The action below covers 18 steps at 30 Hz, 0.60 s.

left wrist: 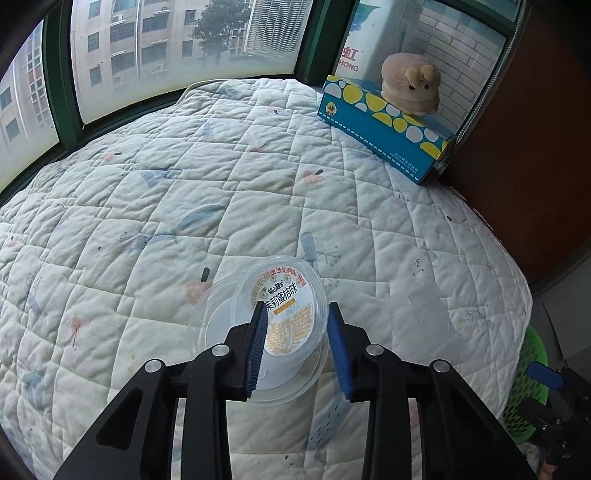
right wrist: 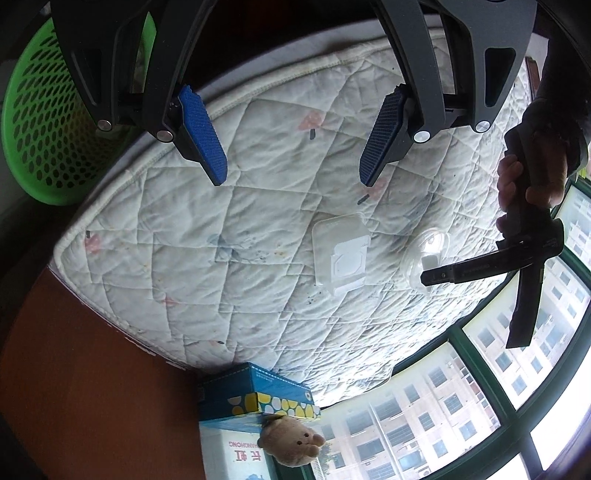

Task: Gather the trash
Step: 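Grasp yogurt cup with left tool while right tool grasps clear rectangular box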

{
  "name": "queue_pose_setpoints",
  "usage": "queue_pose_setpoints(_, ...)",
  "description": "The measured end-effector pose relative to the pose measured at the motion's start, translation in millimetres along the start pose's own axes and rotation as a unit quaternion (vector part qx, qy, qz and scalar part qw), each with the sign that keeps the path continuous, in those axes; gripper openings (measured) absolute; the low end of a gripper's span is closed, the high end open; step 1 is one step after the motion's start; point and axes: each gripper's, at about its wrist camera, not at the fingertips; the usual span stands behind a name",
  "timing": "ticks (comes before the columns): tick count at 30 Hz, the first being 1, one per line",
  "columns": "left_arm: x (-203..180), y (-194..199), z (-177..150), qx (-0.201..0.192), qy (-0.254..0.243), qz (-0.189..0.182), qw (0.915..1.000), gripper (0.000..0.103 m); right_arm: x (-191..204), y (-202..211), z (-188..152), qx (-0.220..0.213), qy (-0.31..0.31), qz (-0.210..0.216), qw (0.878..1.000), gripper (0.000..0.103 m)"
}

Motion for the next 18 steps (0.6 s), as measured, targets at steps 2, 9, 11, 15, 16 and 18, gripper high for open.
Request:
queue_pose_setpoints(2, 1.4, 2.0, 0.5, -0.004, -0.005, -0.003, 1.0000, 0.023, 5.9, -8.3, 6.0, 0.004, 0.009, 0.003, 1.000, 0.074)
queue_pose_setpoints(9, 4.3, 5.3, -1.1, -0.006, -0.011, -0.009, 0.9999, 0.020, 25.9, -40.3, 29.2, 0.013, 0.044, 0.005, 0.999, 0.074)
queue_pose_setpoints(11, 6.6, 5.5, -1.7, -0.003, -0.010, -0.014, 0.9998, 0.020, 29.7, -51.3, 36.0, 0.017, 0.050, 0.007, 0.999, 0.074)
queue_pose_setpoints(15, 10.7, 5.7, -3.9, 0.000, -0.009, -0.024, 0.9997, 0.020, 31.7, -73.4, 47.4, 0.027, 0.054, 0.007, 0.998, 0.074)
queue_pose_setpoints(16, 11.6, 5.9, -4.8, 0.001, -0.009, -0.025, 0.9996, 0.020, 32.1, -79.2, 49.6, 0.031, 0.055, 0.006, 0.998, 0.074)
queue_pose_setpoints(18, 13.7, 6.6, -5.9, 0.001, -0.007, -0.027, 0.9996, 0.020, 32.2, -88.9, 52.4, 0.037, 0.057, 0.002, 0.998, 0.074)
Point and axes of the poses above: each gripper's, at about its wrist camera, not at the fingertips, and y roughly against the way its jaws point, x to its left, z to its top, and after that the axes turned 10 degrees about z, right-handed
